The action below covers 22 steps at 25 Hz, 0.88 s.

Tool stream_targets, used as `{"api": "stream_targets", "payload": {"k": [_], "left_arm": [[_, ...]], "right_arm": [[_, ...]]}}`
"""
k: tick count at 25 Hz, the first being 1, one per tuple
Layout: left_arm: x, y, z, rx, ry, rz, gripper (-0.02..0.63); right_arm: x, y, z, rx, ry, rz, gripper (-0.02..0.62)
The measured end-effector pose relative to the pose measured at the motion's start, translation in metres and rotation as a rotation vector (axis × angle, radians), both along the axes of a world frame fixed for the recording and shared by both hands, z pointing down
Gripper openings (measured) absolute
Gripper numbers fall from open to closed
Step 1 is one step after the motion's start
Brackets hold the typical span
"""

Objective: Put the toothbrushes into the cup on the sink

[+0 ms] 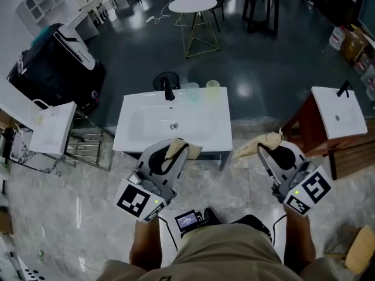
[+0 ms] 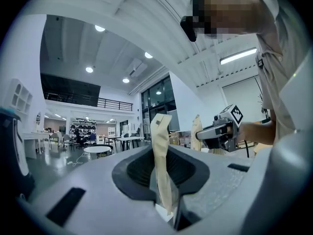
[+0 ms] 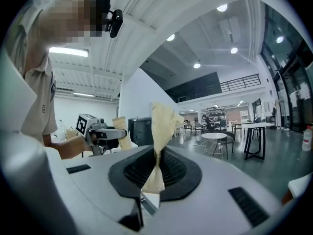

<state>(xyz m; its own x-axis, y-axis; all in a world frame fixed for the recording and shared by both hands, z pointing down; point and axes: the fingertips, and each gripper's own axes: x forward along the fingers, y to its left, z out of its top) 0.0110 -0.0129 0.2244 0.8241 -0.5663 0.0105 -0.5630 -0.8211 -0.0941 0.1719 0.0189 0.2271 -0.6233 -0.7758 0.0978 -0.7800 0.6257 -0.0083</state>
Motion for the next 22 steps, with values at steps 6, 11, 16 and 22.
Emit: {"api": "stream_targets", "payload": {"k": [6, 11, 16, 22], "left_arm": [[-0.019, -0.028, 0.007, -0.017, 0.015, -0.027, 0.064], [-0.023, -0.050, 0.012, -0.023, 0.017, -0.075, 0.064], [-0.022, -0.078, 0.017, -0.033, -0.003, -0.124, 0.064], [-0.001, -0.127, 0.018, -0.044, 0.006, -0.174, 0.065]], "right_arm": [[-0.015, -0.036, 0.000, -0.003, 0.009, -0.019, 0.025], [-0.012, -0.069, 0.007, -0.006, 0.002, -0.046, 0.025], [-0.005, -0.111, 0.010, -0.003, -0.011, -0.085, 0.025], [0.018, -0.185, 0.013, 0.007, -0.019, -0.106, 0.025]]}}
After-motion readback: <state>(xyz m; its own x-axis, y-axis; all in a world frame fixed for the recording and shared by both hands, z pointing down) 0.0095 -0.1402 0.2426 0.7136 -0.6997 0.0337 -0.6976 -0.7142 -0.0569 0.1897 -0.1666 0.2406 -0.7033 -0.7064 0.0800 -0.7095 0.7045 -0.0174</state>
